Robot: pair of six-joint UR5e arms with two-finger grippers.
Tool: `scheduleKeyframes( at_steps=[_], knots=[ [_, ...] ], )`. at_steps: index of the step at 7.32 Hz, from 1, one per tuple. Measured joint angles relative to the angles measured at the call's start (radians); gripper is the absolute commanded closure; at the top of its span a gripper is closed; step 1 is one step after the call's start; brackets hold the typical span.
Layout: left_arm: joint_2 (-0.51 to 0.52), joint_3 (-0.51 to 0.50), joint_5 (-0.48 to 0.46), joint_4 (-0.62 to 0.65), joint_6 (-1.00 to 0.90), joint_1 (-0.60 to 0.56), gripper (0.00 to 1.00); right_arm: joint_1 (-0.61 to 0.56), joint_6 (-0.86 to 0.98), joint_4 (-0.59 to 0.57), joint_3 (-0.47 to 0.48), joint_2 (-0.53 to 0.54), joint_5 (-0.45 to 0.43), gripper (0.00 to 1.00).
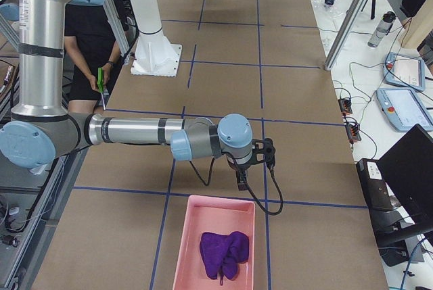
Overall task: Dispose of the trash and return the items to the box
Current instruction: 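Lower the pale green bowl into the clear bin and release it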
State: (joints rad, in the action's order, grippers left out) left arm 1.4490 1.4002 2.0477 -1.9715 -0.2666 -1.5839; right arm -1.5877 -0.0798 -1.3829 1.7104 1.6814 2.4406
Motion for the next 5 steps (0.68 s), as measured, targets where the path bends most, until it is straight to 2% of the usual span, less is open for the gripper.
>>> scheduleKeyframes(
  at_steps=[1,2,3,5],
  knots=[
    [-0.018,-0.026,-0.001,-0.041,-0.001,-0.001,1.00,0.000,0.000,0.001,0.000,0.002,0.000,0.00],
    [-0.026,-0.041,-0.001,-0.059,-0.001,-0.002,0.27,0.000,0.000,0.002,0.000,0.005,0.000,0.00],
    [-0.031,-0.051,-0.002,-0.066,-0.001,-0.002,0.00,0.000,0.000,0.002,0.000,0.008,0.000,0.00],
    [-0.033,-0.054,-0.013,-0.078,-0.002,-0.012,0.00,0.001,0.000,0.002,0.000,0.010,0.000,0.00]
  ],
)
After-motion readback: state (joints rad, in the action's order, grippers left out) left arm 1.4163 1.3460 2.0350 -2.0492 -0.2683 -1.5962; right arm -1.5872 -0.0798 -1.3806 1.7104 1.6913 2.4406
